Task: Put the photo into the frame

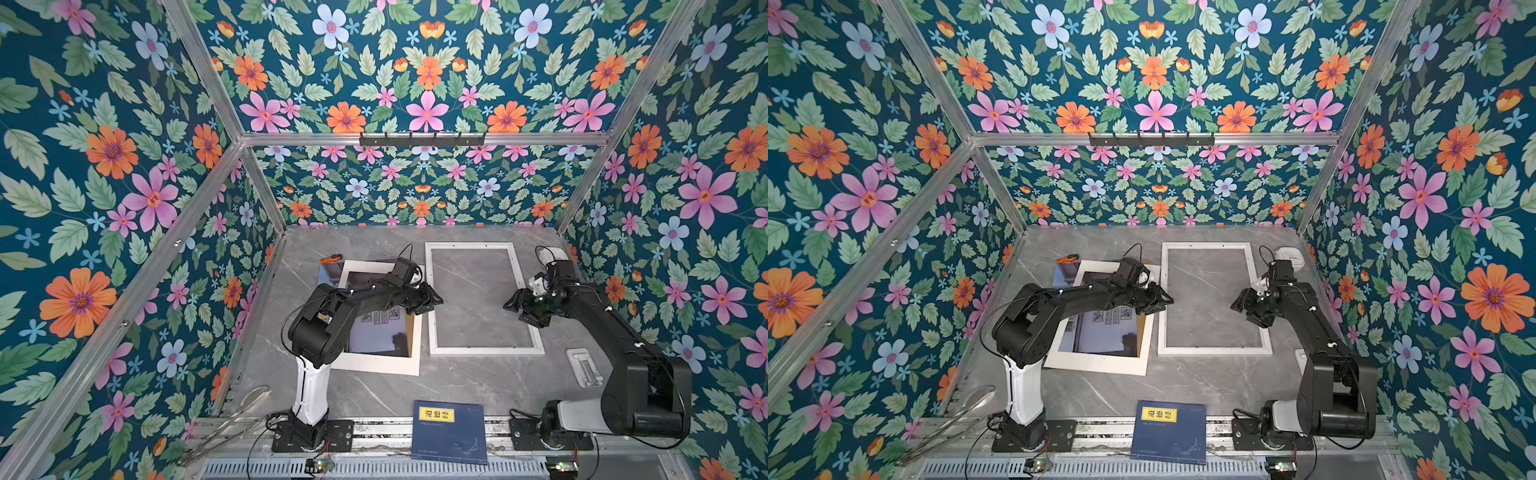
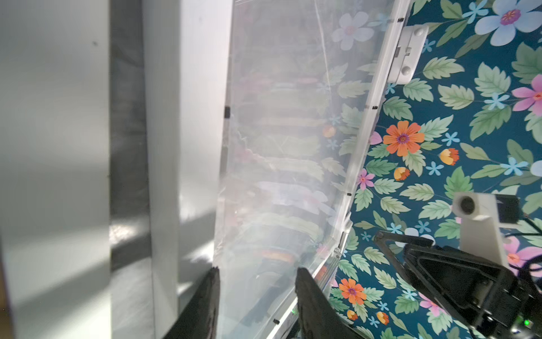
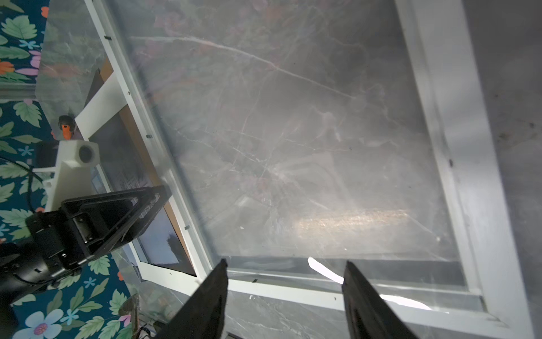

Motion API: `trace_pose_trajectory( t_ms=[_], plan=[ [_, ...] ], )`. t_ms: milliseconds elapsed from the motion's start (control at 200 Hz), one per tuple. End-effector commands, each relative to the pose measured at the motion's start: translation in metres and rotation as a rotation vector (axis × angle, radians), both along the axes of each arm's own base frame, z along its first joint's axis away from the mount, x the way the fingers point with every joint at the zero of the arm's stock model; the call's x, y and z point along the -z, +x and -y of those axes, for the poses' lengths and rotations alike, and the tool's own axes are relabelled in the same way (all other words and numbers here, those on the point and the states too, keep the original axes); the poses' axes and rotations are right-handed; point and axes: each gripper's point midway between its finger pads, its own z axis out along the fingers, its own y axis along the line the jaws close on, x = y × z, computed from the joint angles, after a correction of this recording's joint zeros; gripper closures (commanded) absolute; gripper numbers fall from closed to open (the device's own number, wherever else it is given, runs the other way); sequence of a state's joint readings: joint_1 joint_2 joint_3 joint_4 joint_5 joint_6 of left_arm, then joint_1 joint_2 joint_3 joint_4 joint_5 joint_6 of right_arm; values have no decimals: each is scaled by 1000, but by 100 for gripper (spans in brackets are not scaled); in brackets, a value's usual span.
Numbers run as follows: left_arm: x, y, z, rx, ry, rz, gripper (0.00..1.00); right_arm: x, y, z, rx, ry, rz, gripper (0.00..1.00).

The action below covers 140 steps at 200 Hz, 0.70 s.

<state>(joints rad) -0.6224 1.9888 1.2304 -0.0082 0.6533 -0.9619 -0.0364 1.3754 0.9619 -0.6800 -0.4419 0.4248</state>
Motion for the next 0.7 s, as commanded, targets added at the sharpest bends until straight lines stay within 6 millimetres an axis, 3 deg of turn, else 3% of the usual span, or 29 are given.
trace_pose_trajectory(
  t_ms=[0,230,385,695],
  plan=[
    [4,-6,-9,26,65,8,55,-10,11,-20,-51,7,72,37],
    [-5,-5,-21,28,91,38,54,-17,18,-86,-218,127,133,34],
    [-12,2,-44,-7,127,82,50,-11,18,-126,-296,179,147,28],
    [-13,7,-95,-110,156,107,48,5,14,-198,-404,287,90,26]
  ],
)
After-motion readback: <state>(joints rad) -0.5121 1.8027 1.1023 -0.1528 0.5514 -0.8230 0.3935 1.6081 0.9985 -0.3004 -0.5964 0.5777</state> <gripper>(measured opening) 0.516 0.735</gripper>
